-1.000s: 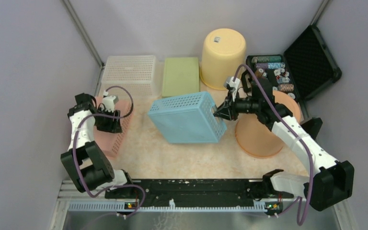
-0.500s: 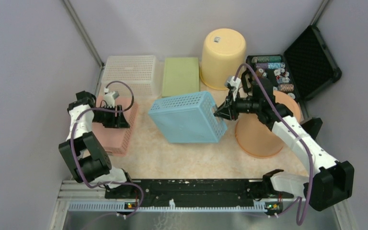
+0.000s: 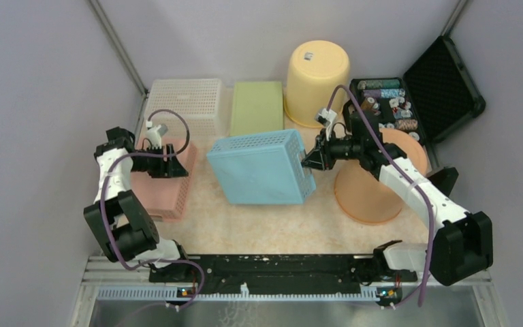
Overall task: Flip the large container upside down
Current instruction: Adjust the container at the center of the board.
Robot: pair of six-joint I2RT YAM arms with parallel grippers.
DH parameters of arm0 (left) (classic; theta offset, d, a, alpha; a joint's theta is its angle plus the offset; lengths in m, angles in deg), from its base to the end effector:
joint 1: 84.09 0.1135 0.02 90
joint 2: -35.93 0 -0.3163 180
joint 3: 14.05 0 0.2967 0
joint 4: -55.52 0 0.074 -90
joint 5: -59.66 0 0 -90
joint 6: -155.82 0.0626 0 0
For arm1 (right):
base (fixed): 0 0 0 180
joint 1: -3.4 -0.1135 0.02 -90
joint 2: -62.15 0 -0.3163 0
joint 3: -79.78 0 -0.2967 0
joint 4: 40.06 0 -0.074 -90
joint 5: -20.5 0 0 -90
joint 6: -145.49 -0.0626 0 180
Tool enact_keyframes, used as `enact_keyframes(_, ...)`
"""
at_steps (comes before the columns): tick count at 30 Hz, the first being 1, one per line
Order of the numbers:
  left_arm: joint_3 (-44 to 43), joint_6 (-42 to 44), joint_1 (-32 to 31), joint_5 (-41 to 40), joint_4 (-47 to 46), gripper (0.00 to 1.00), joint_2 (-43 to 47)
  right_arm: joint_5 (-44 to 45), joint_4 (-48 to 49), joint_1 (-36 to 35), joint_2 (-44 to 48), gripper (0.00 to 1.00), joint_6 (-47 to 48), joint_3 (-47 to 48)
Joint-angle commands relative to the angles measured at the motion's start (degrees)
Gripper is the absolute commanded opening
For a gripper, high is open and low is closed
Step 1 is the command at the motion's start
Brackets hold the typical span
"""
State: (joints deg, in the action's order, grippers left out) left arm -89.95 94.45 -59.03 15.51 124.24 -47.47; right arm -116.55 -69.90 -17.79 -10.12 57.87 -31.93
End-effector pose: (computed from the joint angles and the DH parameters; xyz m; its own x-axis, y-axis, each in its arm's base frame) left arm 0.2961 0.0888 0.2748 -0.8394 -0.0241 -0.5430 0.2985 0.8145 -0.4975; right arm 0.2786 0.1572 0.3293 -0.4847 -0.2183 -0.8470 -0.8341 0.4068 0.3725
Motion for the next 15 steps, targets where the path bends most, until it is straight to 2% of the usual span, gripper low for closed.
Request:
enact_keyframes(1, -2.44, -1.66, -0.1, 3.48, -3.12, 0.66, 5.02, -0.57, 2.79, 0.54, -1.0, 0.0, -1.93, 1.82)
enact_keyframes(6, -2.79, -2.15, -0.09, 3.67, -6.17, 0.76, 8.75, -0.4, 4.07, 0.57, -1.66, 0.0, -3.55, 0.95)
enact_keyframes(9, -2.55, -2.96, -0.08, 4.12, -8.09, 0.98, 11.23, -0.49, 5.06, 0.54, -2.48, 0.0, -4.33, 0.03)
enact_keyframes(15, 0.1, -5.89, -0.1, 4.88, -14.24, 0.99, 15.69, -1.02, 6.24, 0.54, -3.91, 0.0, -4.88, -0.95)
